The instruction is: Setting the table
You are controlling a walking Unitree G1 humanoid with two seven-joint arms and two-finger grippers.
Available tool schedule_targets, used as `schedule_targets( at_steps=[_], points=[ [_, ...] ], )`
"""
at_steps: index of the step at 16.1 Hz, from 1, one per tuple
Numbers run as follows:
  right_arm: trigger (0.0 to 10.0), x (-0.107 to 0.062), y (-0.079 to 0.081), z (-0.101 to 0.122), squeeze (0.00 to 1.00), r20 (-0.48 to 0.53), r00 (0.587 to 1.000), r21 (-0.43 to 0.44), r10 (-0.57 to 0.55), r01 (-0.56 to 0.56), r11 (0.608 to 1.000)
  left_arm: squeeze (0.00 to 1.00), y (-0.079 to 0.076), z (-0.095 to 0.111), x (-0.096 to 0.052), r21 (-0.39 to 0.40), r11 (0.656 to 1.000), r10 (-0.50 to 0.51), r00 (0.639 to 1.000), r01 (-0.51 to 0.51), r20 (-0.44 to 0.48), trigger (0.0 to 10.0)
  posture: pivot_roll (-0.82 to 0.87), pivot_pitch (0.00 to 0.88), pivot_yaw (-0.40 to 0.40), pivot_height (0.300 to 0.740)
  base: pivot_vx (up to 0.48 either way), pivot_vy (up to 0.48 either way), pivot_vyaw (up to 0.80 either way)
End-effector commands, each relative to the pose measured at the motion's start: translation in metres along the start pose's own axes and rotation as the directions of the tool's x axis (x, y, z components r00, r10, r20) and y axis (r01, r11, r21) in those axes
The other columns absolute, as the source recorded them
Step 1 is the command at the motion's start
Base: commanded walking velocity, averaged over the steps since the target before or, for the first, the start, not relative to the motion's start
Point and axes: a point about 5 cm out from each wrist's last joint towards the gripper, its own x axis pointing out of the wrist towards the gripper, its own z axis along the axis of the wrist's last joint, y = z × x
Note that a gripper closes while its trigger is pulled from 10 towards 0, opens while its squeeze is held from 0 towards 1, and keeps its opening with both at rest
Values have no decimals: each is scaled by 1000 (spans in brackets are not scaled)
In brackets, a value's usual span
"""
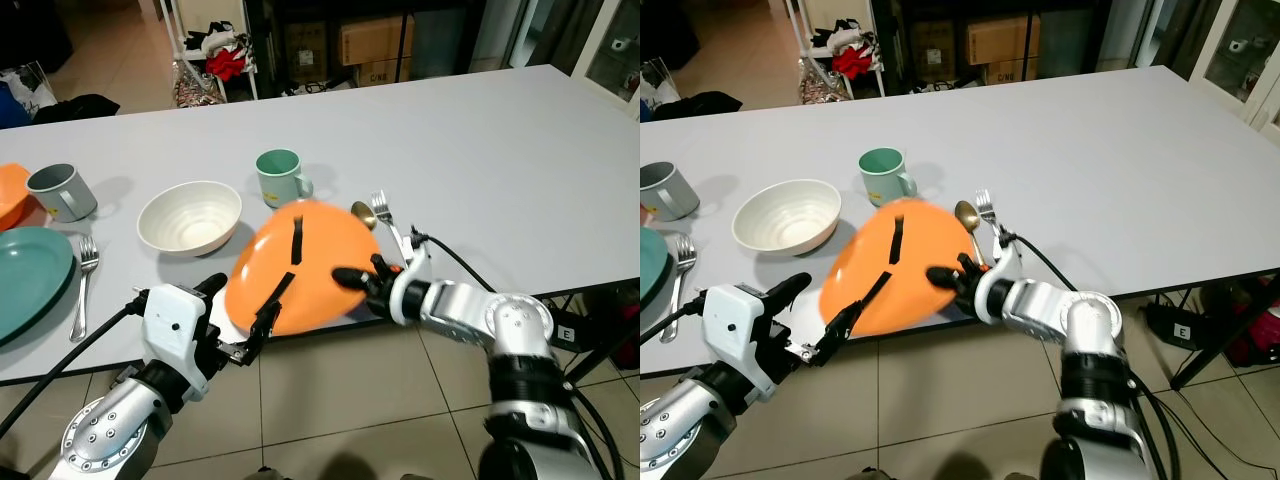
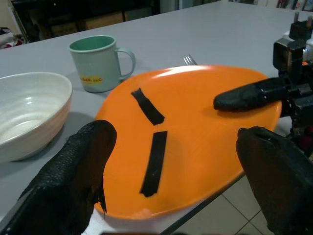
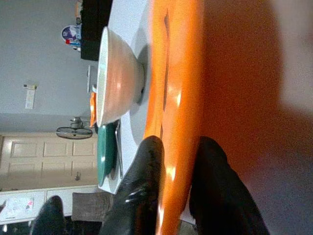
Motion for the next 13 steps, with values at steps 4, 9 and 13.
schedule_targets(
  at_steps=[4, 9, 13],
  points=[
    [10000, 5, 11, 1, 1000, -9, 999, 2, 44, -44, 999, 0, 2, 4, -3, 9, 1000, 4, 1000, -4, 4, 10000, -43, 16, 93, 740, 0, 0, 0],
    [10000, 6, 8, 4, 1000, -7, 999, -83, -47, 47, 995, 0, 3, 3, -4, 11, 1000, 1, 1000, -1, -6, 10000, -40, 11, 95, 740, 0, 0, 0],
    [10000, 1, 9, 3, 1000, -19, 996, -173, -91, 87, 981, 0, 1, 2, -4, 10, 1000, -3, 1000, 3, -9, 10000, -42, 7, 93, 740, 0, 0, 0]
  ],
)
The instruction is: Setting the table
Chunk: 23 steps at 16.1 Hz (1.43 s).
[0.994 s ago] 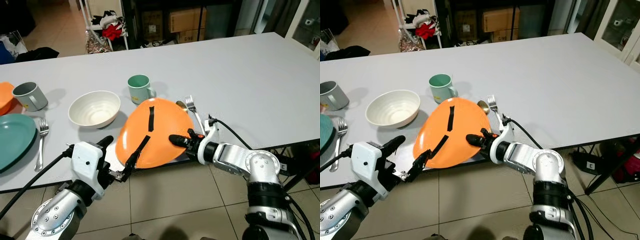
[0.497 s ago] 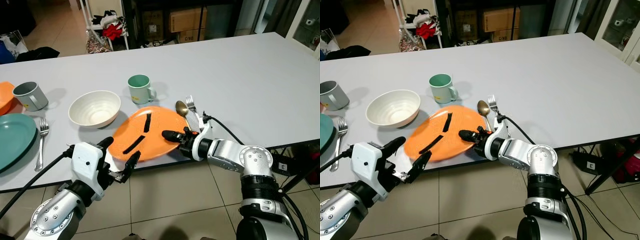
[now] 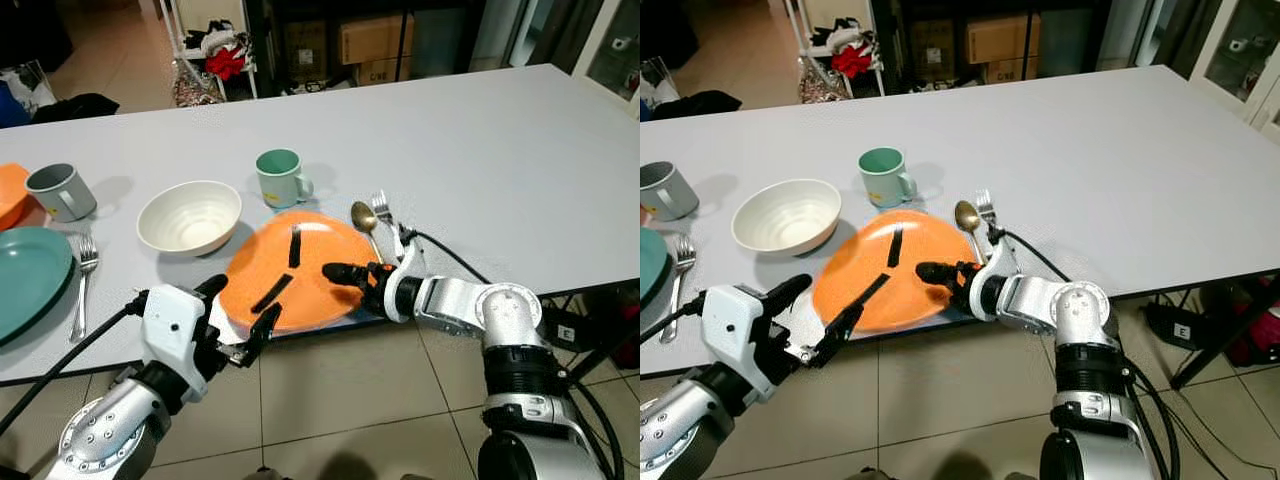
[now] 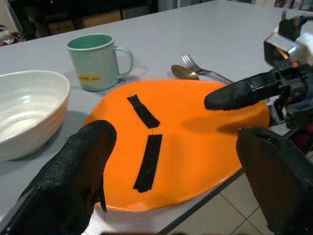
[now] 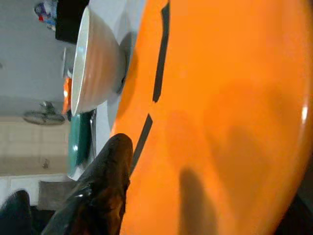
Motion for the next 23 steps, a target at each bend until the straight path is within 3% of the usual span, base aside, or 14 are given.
schedule_targets(
  at_steps=[1, 6, 9, 11, 13, 16, 19, 22, 23],
  points=[
    [10000, -3, 7, 2, 1000, -1, 1000, -59, -6, 6, 998, 0, 2, 2, -3, 13, 1000, 7, 1000, -7, -3, 10000, -42, 7, 93, 740, 0, 0, 0],
    [10000, -22, -4, 0, 1000, -20, 992, -247, -127, 119, 962, 0, 2, 1, -4, 12, 1000, 11, 1000, -11, -7, 10000, -53, 0, 92, 740, 0, 0, 0],
    [10000, -28, -7, 0, 1000, -9, 989, -300, -147, 138, 944, 0, 2, 1, -4, 12, 1000, 10, 1000, -10, -5, 10000, -55, 0, 93, 740, 0, 0, 0],
    [10000, -31, -6, 1, 1000, 3, 987, -398, -163, 151, 905, 0, 3, 1, -4, 15, 1000, 13, 1000, -13, -5, 10000, -54, 0, 93, 740, 0, 0, 0],
    [10000, -33, -8, 2, 1000, 34, 977, -507, -208, 197, 839, 0, 4, 1, -4, 17, 1000, 16, 1000, -16, -5, 10000, -53, 0, 93, 740, 0, 0, 0],
    [10000, -35, -12, 6, 1000, 88, 968, -586, -234, 240, 774, 0, 5, 2, -3, 20, 1000, 16, 1000, -16, -4, 10000, -51, 0, 96, 740, 0, 0, 0],
    [10000, -37, -9, 12, 1000, 136, 972, -625, -191, 234, 744, 0, 5, 2, -2, 24, 1000, 16, 1000, -16, -1, 10000, -51, 0, 97, 740, 0, 0, 0],
    [10000, -41, 2, 21, 1000, 215, 975, -640, -60, 187, 745, 0, 5, 3, -1, 29, 999, 15, 1000, -15, 2, 10000, -52, 0, 98, 740, 0, 0, 0],
    [10000, -43, 5, 24, 1000, 254, 967, -666, -20, 190, 721, 0, 5, 3, 0, 35, 999, 17, 1000, -17, 3, 10000, -52, 0, 99, 740, 0, 0, 0]
  ],
)
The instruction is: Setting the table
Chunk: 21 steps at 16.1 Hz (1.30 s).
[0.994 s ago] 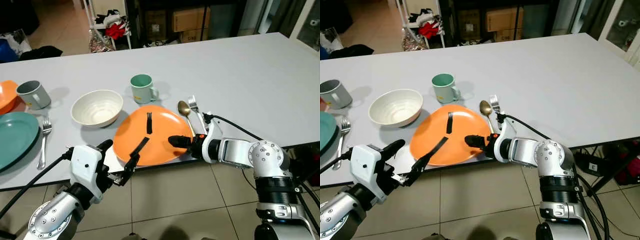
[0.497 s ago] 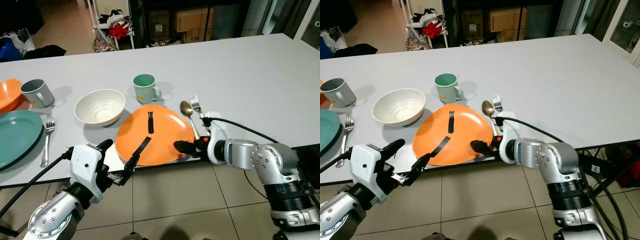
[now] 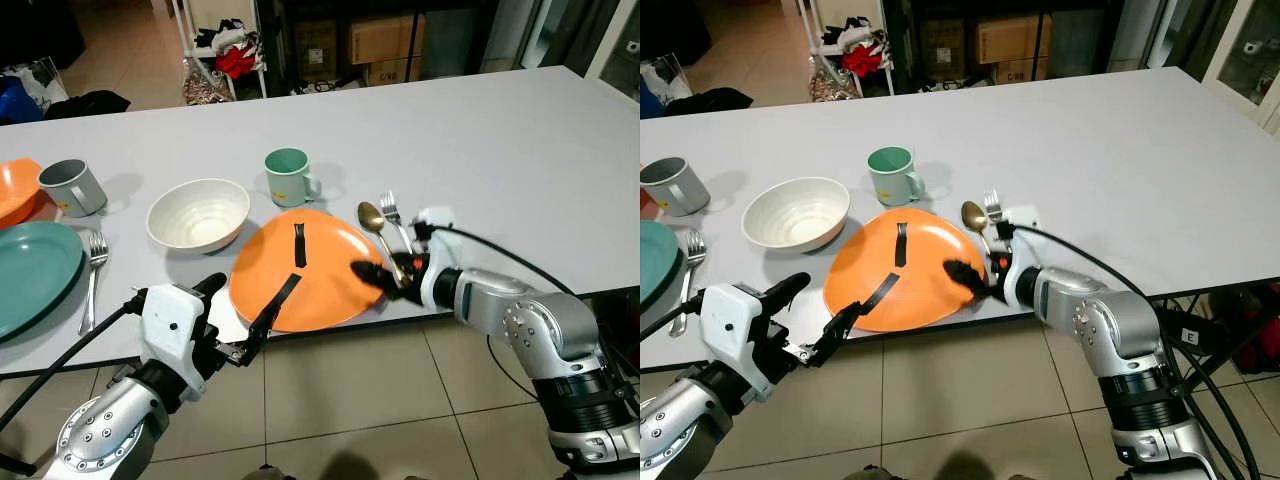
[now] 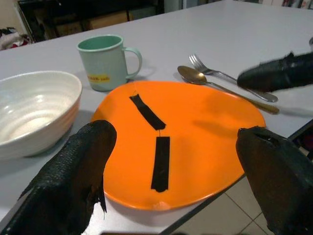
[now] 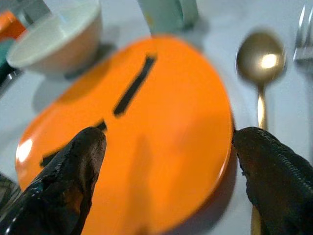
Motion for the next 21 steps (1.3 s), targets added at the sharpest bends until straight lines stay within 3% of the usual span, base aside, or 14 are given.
schedule_targets(
  at_steps=[1, 4, 6, 9, 10, 11, 13, 16, 18, 21],
  points=[
    [10000, -4, 2, 7, 1000, 61, 998, -51, 10, -7, 999, 0, 3, 1, 0, 21, 1000, 15, 1000, -15, -2, 10000, -47, 0, 99, 740, 0, 0, 0],
    [10000, -13, 8, 1, 1000, 55, 996, -190, 75, -63, 980, 0, 0, 0, 0, 41, 999, -16, 1000, 16, -15, 10000, -44, 0, 104, 740, 0, 0, 0],
    [10000, -19, 7, 2, 1000, 88, 991, -234, 100, -76, 969, 0, -4, -1, 5, 69, 994, -79, 996, 81, -31, 10000, -40, 0, 106, 740, 0, 0, 0],
    [10000, -34, -5, 9, 961, 117, 987, -372, 109, -58, 926, 0, -14, -3, 36, 109, 958, -262, 964, 266, -47, 10000, -57, 0, 125, 740, 0, 0, 0],
    [10000, -37, -5, 9, 0, 102, 987, -400, 125, -74, 914, 0, -19, -6, 42, 117, 938, -320, 945, 326, -66, 10000, -67, 0, 135, 740, 0, 0, 0],
    [10000, -43, -6, 7, 0, 70, 986, -434, 151, -106, 895, 0, -27, -9, 47, 115, 905, -400, 912, 409, -94, 10000, -71, 0, 137, 740, 0, 0, 0],
    [10000, -48, -7, 4, 0, 31, 985, -480, 171, -136, 867, 0, -29, -14, 53, 135, 876, -447, 884, 464, -136, 10000, -74, 0, 138, 740, 0, 0, 0],
    [10000, -59, -6, -2, 0, -59, 974, -557, 221, -216, 802, 0, -13, -22, 75, 281, 865, -375, 907, 417, -191, 10000, -75, 0, 146, 740, 0, 0, 0],
    [10000, -65, -5, -4, 0, -103, 965, -585, 242, -256, 769, 0, -7, -22, 80, 313, 861, -356, 915, 400, -191, 10000, -80, 0, 148, 740, 0, 0, 0],
    [10000, -66, -7, -7, 0, -125, 961, -603, 246, -271, 751, 0, -4, -22, 89, 339, 864, -330, 928, 372, -176, 10000, -79, 0, 148, 740, 0, 0, 0]
  ],
)
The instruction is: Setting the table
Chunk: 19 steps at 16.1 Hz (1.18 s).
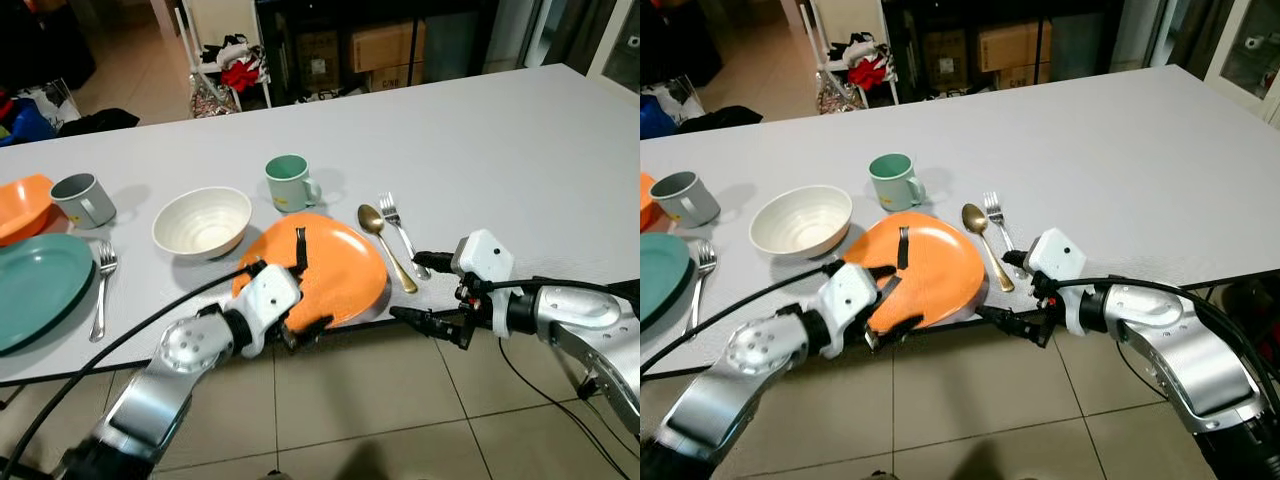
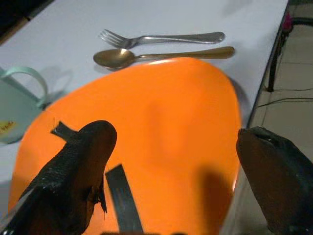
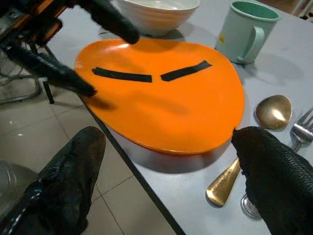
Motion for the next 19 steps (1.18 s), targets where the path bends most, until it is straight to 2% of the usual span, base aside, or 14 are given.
schedule_targets(
  at_steps=[1, 4, 8, 13, 15, 16, 17, 18, 19],
  points=[
    [10000, 1, 4, 1, 0, -2, 1000, -28, 29, -29, 999, 0, 5, -1, 1, 20, 999, 25, 1000, -25, -7, 10000, -77, 0, 145, 740, 0, 0, 0],
    [10000, 3, 5, 2, 0, 3, 999, -33, 36, -36, 999, 0, 8, -2, 5, 33, 998, 61, 998, -61, 4, 10000, -73, 0, 143, 740, 0, 0, 0],
    [10000, 5, 4, 2, 0, 14, 999, -36, 35, -34, 999, 0, 22, -5, 10, 60, 986, 159, 987, -159, 2, 10000, -72, 0, 143, 740, 0, 0, 0],
    [10000, 5, 9, 2, 0, 37, 999, -17, 23, -23, 1000, 0, 21, -2, 12, 33, 981, 188, 981, -189, 40, 10000, -72, 0, 149, 740, 0, 0, 0],
    [10000, 3, 8, 7, 0, 95, 995, 42, -38, 34, 999, 0, 20, 11, 7, -49, 975, 222, 965, -217, 139, 10000, -82, 0, 151, 740, 0, 0, 0],
    [10000, -1, 5, 13, 0, 166, 969, 139, -182, 160, 977, 0, 18, 33, -5, -186, 955, 277, 924, -233, 262, 10000, -93, 0, 156, 740, 0, 0, 0],
    [10000, -3, 5, 15, 0, 201, 943, 197, -264, 225, 954, 0, 15, 43, -14, -266, 935, 314, 899, -236, 305, 10000, -103, 0, 162, 740, 0, 0, 0],
    [10000, -5, 8, 13, 0, 210, 919, 236, -333, 282, 930, 0, 12, 48, -24, -301, 918, 350, 881, -256, 317, 10000, -117, 0, 169, 740, 0, 0, 0],
    [10000, -7, 9, 11, 0, 202, 880, 277, -430, 369, 887, 0, 11, 48, -36, -344, 884, 420, 858, -315, 294, 10000, -127, 0, 173, 740, 0, 0, 0]
  ],
)
